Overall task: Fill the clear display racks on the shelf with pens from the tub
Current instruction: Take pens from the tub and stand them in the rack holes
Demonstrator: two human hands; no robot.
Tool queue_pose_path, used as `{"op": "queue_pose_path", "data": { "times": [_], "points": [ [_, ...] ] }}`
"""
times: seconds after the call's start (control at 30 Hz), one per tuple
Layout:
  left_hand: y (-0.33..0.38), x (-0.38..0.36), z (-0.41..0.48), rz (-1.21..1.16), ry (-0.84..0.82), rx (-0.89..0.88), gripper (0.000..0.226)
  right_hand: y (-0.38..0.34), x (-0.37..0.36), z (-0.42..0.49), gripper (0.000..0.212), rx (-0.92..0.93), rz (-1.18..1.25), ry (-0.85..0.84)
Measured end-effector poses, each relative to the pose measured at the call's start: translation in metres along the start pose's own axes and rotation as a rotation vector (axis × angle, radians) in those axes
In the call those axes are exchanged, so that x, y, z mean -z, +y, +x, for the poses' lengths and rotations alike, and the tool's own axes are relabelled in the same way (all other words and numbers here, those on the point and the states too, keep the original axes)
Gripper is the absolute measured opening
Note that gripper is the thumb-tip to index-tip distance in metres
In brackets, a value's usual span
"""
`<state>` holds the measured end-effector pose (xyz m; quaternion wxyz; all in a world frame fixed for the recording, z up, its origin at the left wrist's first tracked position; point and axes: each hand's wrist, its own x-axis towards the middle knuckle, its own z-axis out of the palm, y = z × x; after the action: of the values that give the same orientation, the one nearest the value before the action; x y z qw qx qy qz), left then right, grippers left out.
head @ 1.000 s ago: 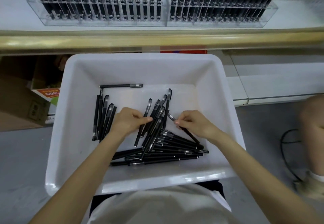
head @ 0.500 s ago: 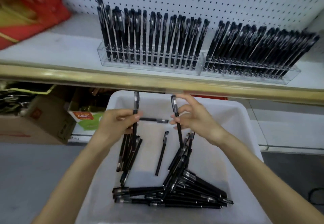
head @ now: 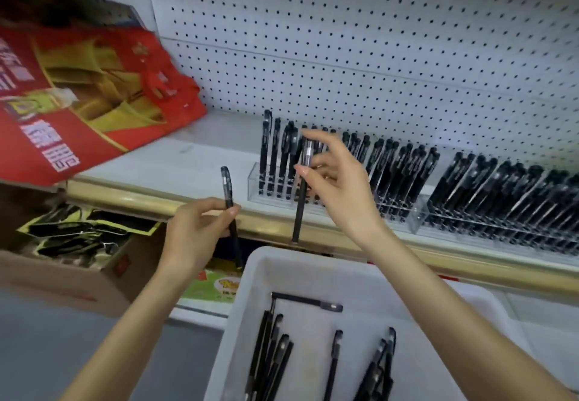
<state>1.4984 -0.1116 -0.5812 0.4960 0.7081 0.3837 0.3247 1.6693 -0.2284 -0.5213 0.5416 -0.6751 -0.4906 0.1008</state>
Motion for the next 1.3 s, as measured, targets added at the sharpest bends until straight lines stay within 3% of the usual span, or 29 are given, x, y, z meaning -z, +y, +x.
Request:
{"op": "queue_pose_path", "data": {
  "times": [0.33, 0.6, 0.9, 1.3],
  "points": [
    [0.001, -0.008, 0.043, -0.118, -0.112, -0.037, 0.024, -0.01, -0.028, 0.058, 0.04, 0.13, -0.006, 0.127],
    [-0.01, -0.015, 0.051, -0.185, -0.186, -0.045, 0.02, 0.004, -0.042, 0.066, 0.037, 0.149, -0.011, 0.215],
    [-0.012, -0.019, 0.054, -0.199, -0.197, -0.039, 0.02, 0.009, -0.037, 0.072, 0.038, 0.192, -0.011, 0.131],
    [-0.008, -0.02, 0.054, -0.182, -0.194, -0.023, 0.019, 0.011, -0.041, 0.075, 0.028, 0.282, -0.194, 0.215]
  ]
}}
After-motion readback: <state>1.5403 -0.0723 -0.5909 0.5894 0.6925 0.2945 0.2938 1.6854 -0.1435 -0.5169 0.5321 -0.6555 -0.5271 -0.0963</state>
